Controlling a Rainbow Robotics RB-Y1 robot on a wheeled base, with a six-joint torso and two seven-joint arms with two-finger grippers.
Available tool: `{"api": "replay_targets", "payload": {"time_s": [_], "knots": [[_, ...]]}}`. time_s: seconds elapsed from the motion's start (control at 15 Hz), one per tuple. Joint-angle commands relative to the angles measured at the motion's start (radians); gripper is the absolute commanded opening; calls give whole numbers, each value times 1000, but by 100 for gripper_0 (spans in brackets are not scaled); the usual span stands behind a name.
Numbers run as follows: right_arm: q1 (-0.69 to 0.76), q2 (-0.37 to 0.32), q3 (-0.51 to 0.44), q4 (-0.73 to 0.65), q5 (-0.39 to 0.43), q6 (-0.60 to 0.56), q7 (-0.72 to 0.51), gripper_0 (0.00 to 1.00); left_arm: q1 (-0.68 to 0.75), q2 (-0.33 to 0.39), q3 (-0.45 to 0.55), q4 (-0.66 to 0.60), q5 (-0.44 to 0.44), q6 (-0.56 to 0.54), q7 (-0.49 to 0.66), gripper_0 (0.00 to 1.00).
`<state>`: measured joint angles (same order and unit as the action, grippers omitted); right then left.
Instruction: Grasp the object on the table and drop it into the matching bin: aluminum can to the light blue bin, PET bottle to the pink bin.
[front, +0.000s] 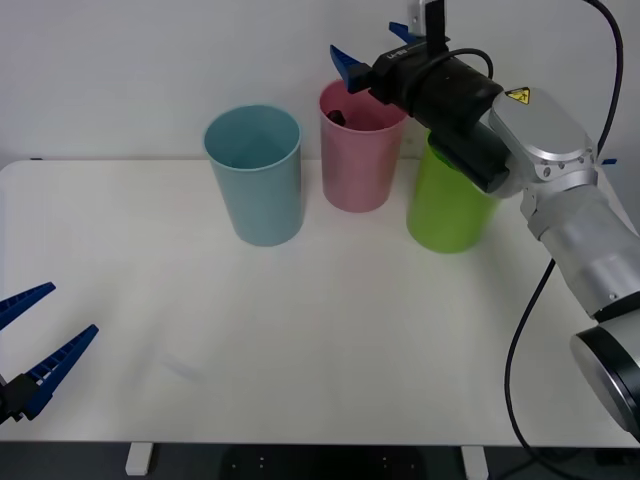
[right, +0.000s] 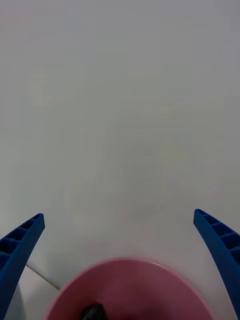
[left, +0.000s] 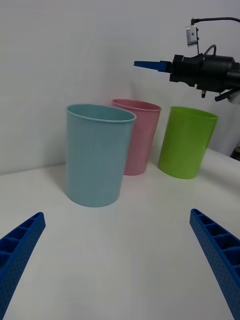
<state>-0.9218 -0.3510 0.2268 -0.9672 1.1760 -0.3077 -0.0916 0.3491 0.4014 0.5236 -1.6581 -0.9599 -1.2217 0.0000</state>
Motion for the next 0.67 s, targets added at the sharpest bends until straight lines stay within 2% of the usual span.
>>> {"api": "replay_targets", "payload": {"time_s": [0.07, 0.47, 0.67], "knots": [[66, -6, -15, -88, 1, -7, 4, 100, 0, 0, 0, 0, 0, 0, 0, 100], [245, -71, -24, -343, 1, -33, -2, 100, 0, 0, 0, 0, 0, 0, 0, 100], [357, -117, -32, -475, -32, -47, 1, 100, 0, 0, 0, 0, 0, 0, 0, 100]]}}
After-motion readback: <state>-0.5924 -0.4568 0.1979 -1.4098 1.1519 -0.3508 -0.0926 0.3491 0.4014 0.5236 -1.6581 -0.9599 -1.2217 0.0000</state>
